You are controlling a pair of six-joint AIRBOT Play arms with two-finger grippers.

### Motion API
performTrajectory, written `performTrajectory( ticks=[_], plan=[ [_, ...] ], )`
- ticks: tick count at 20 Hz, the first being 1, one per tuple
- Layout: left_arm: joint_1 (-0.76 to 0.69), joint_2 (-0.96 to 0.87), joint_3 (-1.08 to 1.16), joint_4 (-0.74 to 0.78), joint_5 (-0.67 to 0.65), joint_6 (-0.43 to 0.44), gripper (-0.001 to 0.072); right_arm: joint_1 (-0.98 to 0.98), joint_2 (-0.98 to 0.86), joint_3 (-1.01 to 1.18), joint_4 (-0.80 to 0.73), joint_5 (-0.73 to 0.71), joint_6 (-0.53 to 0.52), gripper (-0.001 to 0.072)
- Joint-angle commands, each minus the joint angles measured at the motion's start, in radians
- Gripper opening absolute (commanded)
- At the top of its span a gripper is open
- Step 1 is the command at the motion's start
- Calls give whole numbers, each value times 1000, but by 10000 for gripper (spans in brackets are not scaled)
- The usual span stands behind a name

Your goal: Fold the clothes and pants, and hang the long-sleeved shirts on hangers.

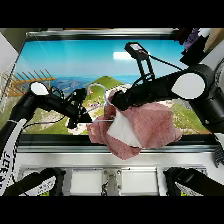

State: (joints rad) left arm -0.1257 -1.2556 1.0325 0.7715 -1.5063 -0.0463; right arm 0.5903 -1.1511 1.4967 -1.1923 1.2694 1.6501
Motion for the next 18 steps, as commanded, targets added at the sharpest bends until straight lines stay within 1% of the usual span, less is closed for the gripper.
performTrajectory(
  ticks=[1,4,8,11,12,14,16,17,18],
  plan=[
    [1,0,0,13,-12,13,19,-58,9,1,-14,-6,26,660],
    [1,0,0,13,-11,13,18,-77,13,2,-2,-16,26,660],
    [1,0,0,14,-11,13,19,-95,43,3,19,-74,26,660],
    [1,0,0,13,-11,13,18,-129,78,3,48,-66,18,659],
    [1,0,0,13,-12,13,18,-153,90,3,98,-52,-35,658],
    [1,0,0,13,-12,13,18,-243,100,12,242,-5,-184,653],
    [1,0,0,13,-12,13,19,-401,84,35,405,122,-321,654],
    [1,0,0,13,-11,13,18,-483,69,35,493,216,-411,653],
    [1,0,0,13,-11,13,19,-550,53,35,564,289,-475,654]
  ],
)
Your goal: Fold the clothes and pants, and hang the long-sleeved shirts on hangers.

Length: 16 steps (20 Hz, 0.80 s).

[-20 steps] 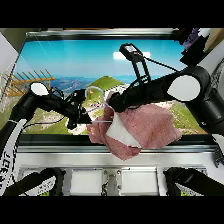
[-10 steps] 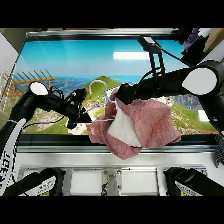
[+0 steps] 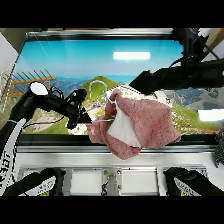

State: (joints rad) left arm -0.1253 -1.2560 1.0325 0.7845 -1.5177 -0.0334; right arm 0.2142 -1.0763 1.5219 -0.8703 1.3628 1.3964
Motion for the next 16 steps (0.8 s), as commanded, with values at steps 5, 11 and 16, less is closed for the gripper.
performTrajectory(
  ticks=[5,11,16],
  plan=[
    [0,0,0,0,0,0,18,-345,-61,10,389,209,-203,653],
    [0,0,0,0,0,0,19,-469,-48,-66,447,478,-789,653],
    [0,0,0,0,0,0,19,-652,5,-358,449,478,-999,654]
  ],
)
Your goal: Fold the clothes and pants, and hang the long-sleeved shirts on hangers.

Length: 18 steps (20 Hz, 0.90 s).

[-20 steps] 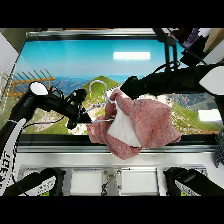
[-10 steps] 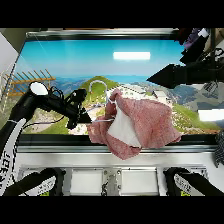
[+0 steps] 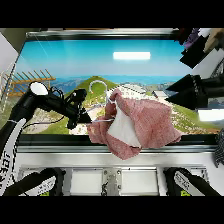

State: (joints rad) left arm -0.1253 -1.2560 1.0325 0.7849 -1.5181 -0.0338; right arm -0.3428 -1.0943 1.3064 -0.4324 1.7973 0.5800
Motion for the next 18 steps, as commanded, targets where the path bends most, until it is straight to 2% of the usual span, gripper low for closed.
performTrajectory(
  ticks=[1,5,7,12,18],
  plan=[
    [0,0,0,0,0,0,19,-116,29,-192,11,43,-246,653],
    [0,0,0,0,0,0,19,-126,32,-337,62,40,-475,654],
    [0,0,0,0,0,0,19,-117,31,-392,76,32,-535,654],
    [0,0,0,0,1,0,19,-63,-2,-434,134,27,-578,654],
    [0,0,0,0,0,0,19,53,-77,-434,188,-44,-578,654]
  ],
)
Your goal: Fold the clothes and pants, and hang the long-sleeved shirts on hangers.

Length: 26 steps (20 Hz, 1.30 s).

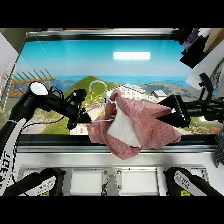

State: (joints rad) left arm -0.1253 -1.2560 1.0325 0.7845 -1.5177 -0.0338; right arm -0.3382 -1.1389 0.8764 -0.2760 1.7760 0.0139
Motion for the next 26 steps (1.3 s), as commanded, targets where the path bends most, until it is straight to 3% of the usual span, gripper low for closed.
performTrajectory(
  ticks=[1,26],
  plan=[
    [0,0,0,0,0,0,19,63,-43,-4,31,-23,-12,654],
    [1,0,0,2,1,0,19,103,-60,-4,37,-45,-14,652]
  ],
)
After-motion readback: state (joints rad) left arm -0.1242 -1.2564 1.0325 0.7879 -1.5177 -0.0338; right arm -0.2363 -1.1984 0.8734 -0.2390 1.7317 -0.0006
